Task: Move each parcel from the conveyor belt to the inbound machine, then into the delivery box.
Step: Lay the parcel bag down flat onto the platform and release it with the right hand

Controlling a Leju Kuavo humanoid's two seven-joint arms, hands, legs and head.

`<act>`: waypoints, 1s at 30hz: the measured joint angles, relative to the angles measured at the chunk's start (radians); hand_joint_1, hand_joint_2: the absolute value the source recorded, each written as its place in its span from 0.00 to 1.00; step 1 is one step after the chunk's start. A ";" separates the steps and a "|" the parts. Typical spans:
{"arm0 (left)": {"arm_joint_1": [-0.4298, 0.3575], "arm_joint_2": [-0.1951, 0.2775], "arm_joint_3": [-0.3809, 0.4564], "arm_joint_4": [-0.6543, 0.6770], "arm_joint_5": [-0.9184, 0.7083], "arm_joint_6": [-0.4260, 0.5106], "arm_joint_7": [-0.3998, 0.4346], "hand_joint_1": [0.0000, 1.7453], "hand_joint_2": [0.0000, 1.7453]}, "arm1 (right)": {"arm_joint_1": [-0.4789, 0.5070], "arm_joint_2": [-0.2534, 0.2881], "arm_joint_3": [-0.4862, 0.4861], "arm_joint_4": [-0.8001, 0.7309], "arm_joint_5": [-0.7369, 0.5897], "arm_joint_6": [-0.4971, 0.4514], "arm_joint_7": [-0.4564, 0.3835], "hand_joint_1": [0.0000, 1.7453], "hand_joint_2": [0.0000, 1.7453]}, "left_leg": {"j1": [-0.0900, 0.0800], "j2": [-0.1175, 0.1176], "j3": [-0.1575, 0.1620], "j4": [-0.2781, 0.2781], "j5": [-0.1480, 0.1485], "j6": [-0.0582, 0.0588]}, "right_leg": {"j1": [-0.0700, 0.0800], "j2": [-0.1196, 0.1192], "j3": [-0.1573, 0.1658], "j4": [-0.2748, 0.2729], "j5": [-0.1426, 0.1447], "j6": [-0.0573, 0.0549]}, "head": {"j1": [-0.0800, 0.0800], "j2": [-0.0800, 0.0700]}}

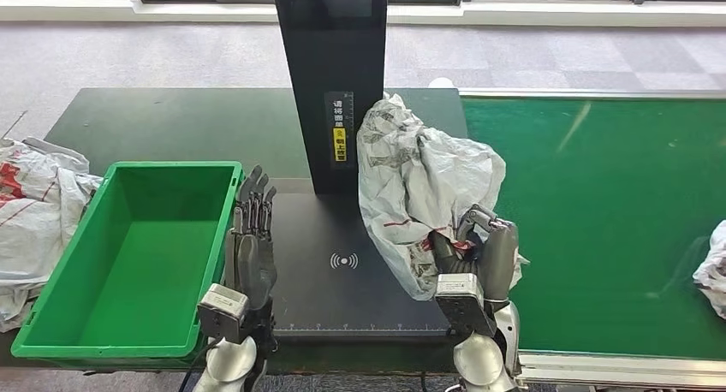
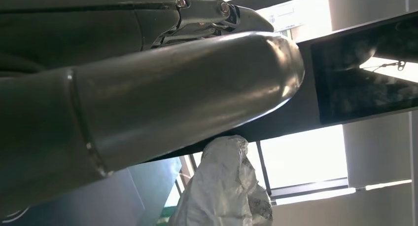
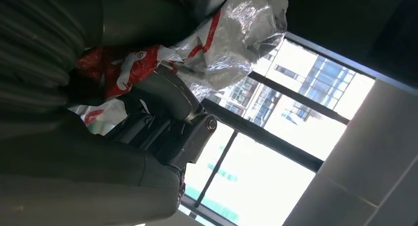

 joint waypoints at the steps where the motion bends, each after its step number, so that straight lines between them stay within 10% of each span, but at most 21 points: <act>1: -0.005 0.000 -0.001 0.004 0.003 -0.002 0.000 0.00 0.00 | -0.005 0.000 0.014 0.011 -0.010 0.026 -0.001 1.00 1.00 | 0.000 0.000 0.000 0.000 0.000 0.000 | 0.000 0.000 0.000 0.000 0.000 0.000 | 0.000 0.000; 19: -0.142 -0.025 -0.006 0.089 0.123 -0.019 0.002 0.00 0.00 | -0.165 0.076 0.192 0.547 -0.091 0.312 0.100 1.00 1.00 | 0.000 -0.001 -0.001 0.000 0.000 -0.001 | 0.000 -0.001 -0.001 0.001 0.000 0.000 | 0.000 0.000; 20: -0.143 -0.025 -0.006 0.092 0.126 -0.019 0.002 0.00 0.00 | -0.168 0.078 0.192 0.566 -0.078 0.319 0.113 0.90 1.00 | 0.000 -0.001 -0.001 0.000 0.000 -0.001 | 0.000 -0.001 -0.001 0.001 0.000 0.000 | 0.000 0.000; 24: -0.142 -0.025 -0.006 0.097 0.127 -0.019 0.001 0.00 0.00 | -0.173 0.080 0.192 0.615 -0.026 0.281 0.175 0.00 1.00 | 0.000 -0.002 -0.001 0.000 0.000 -0.001 | 0.000 -0.001 -0.002 0.001 0.000 0.000 | 0.000 0.000; 30: -0.124 -0.025 -0.006 0.090 0.126 -0.009 -0.010 0.00 0.00 | -0.167 0.079 0.173 0.617 0.046 0.233 0.251 0.00 1.00 | 0.000 -0.001 -0.001 0.000 0.000 -0.001 | 0.000 -0.001 -0.002 0.001 0.000 0.000 | 0.000 0.000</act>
